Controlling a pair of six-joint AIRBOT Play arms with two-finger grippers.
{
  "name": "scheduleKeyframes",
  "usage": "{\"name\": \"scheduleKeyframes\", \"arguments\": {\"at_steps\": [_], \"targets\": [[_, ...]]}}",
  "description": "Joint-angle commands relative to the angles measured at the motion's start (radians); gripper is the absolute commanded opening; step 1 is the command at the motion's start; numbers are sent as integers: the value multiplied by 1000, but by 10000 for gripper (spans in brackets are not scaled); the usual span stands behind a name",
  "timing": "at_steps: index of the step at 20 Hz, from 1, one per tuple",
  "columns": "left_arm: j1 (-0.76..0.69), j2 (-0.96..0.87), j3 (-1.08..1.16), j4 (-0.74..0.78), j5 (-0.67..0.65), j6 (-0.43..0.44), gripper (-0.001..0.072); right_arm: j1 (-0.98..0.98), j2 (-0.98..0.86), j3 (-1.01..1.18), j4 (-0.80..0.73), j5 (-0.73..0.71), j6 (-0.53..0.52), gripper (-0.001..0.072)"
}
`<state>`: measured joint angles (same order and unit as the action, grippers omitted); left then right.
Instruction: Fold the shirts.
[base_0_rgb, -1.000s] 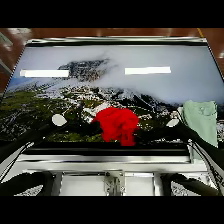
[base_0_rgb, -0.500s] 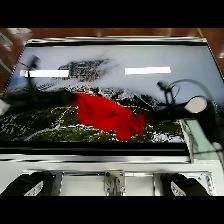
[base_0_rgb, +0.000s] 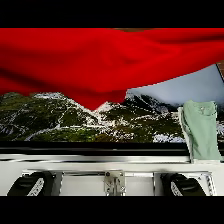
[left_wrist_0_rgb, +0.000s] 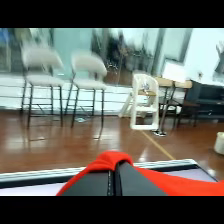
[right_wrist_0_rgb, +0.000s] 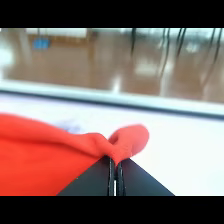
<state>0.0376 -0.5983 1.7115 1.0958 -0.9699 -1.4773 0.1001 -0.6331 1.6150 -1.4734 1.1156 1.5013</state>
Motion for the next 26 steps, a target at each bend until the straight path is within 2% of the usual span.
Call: {"name": "scheduleKeyframes", "arguments": {"at_steps": [1,5,8,11,14,17,22,24,26], "targets": [[23,34,48,143,-160,0,36,1,30,60,-61,93,33,61],[23,32,6,307,-468,3,36,1,-3,57,-112,344,33,61],[23,39,-129,322,-627,3,37,1,-66,23,-126,527,32,61],[23,66,-388,303,-661,-2,37,1,-102,-184,-120,520,34,61],[23,56,-690,299,-570,-29,37,1,-143,-449,-100,336,73,62],[23,-35,-884,251,-342,-42,37,1,-266,-594,-96,45,124,62],[23,-371,-848,149,2,-72,37,0,-534,-596,-89,-433,264,61],[23,-508,-801,82,121,-72,37,1,-610,-596,-78,-563,340,61],[23,-629,-761,-6,198,-72,38,1,-668,-596,-46,-623,381,61]]}}
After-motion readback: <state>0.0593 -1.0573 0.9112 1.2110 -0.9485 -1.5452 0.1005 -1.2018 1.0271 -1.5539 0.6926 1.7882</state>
